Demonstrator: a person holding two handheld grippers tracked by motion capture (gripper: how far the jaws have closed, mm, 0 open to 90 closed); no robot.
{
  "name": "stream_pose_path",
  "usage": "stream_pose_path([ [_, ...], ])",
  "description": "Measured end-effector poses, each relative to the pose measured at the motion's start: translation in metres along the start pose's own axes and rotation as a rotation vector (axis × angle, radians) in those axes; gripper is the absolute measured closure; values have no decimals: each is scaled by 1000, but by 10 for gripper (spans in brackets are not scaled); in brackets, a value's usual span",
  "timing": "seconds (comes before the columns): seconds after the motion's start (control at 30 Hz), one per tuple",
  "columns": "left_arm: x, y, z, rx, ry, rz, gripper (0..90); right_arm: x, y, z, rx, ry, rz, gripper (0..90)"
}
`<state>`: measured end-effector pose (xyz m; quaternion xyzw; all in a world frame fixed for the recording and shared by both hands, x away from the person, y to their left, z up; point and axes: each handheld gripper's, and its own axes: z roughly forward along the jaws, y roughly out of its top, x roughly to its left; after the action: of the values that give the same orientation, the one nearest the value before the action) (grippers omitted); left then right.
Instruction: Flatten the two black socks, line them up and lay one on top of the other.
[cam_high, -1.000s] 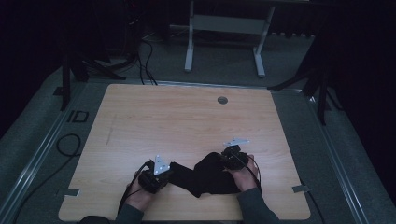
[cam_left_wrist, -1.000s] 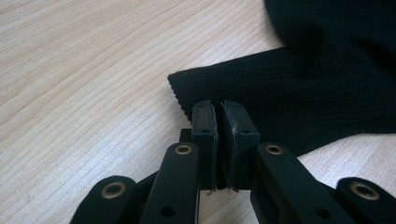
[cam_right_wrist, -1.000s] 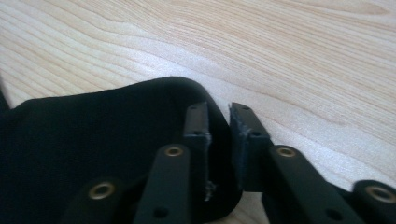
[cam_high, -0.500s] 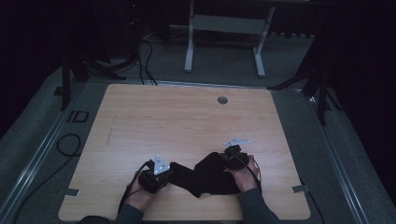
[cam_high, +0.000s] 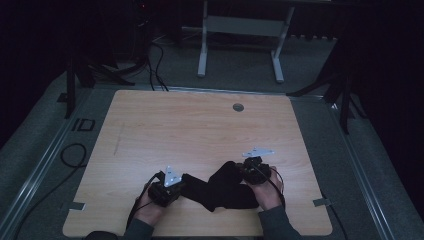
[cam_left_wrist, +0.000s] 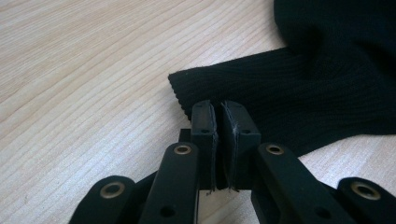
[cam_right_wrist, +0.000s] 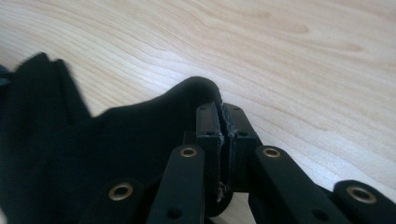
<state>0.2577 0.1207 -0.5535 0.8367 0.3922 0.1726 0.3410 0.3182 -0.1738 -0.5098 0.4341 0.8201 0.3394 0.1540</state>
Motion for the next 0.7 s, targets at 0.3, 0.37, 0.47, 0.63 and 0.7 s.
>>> stream_pose_path([
  [0.3, 0, -1, 0, -3, -1, -3, 838, 13, 10, -40, -55, -1, -55, 860],
  [0.37, 0, -1, 0, -4, -3, -5, 838, 15, 10, -46, -59, -6, -56, 859],
  [0.47, 0, -1, 0, -3, -4, -7, 835, 19, 8, -61, -65, -18, -72, 859],
  [0.63, 2, -1, -1, 2, -11, -6, 826, 21, 0, -82, -60, -46, -65, 858],
  [0.7, 2, -1, -1, 1, -15, -7, 820, 20, -4, -87, -57, -47, -55, 858],
])
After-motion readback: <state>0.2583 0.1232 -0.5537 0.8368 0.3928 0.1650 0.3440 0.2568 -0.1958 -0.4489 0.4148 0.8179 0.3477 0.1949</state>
